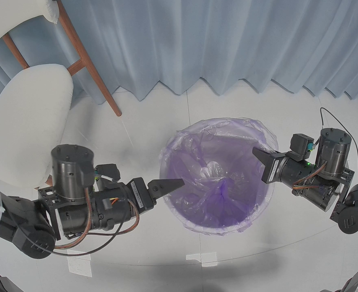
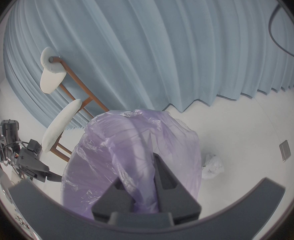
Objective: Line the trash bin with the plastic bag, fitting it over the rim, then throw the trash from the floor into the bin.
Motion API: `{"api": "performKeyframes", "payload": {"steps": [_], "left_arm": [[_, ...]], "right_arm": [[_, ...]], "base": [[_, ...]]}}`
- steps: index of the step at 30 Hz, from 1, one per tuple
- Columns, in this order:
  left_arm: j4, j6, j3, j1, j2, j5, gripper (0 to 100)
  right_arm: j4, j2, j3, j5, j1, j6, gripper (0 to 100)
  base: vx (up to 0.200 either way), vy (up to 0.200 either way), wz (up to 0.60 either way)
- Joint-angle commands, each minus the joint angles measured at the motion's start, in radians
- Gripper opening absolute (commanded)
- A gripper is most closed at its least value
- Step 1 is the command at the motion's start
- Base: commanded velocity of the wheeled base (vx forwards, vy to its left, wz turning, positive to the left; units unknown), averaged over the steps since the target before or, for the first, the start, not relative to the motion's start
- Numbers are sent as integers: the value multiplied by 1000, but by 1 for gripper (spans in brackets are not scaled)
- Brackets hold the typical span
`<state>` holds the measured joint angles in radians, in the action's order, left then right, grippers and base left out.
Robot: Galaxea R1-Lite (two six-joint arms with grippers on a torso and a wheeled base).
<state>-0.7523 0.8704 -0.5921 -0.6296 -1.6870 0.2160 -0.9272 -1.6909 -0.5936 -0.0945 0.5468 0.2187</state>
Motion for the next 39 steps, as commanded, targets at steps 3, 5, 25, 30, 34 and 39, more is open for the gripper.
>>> {"api": "performKeyframes", "payload": {"steps": [3,5,25,30,34,39], "left_arm": [[174,-41,-181,-7,-94,-43,100],[220,-88,-219,-7,-118,-61,100],[242,-122,-275,13,-200,-93,0],[242,-119,-278,14,-200,-98,0],[242,-117,-281,28,-204,-119,0],[243,-116,-293,53,-206,-119,0]], "right_arm": [[-41,2,9,9,4,-21,0],[-42,3,11,10,13,-21,0],[-64,11,37,18,44,-16,0],[-96,20,57,68,44,-9,100],[-143,45,97,136,44,2,100],[-176,97,184,249,39,5,100]], "base": [[0,0,0],[0,0,0],[0,0,0],[0,0,0],[0,0,0],[0,0,0]]}}
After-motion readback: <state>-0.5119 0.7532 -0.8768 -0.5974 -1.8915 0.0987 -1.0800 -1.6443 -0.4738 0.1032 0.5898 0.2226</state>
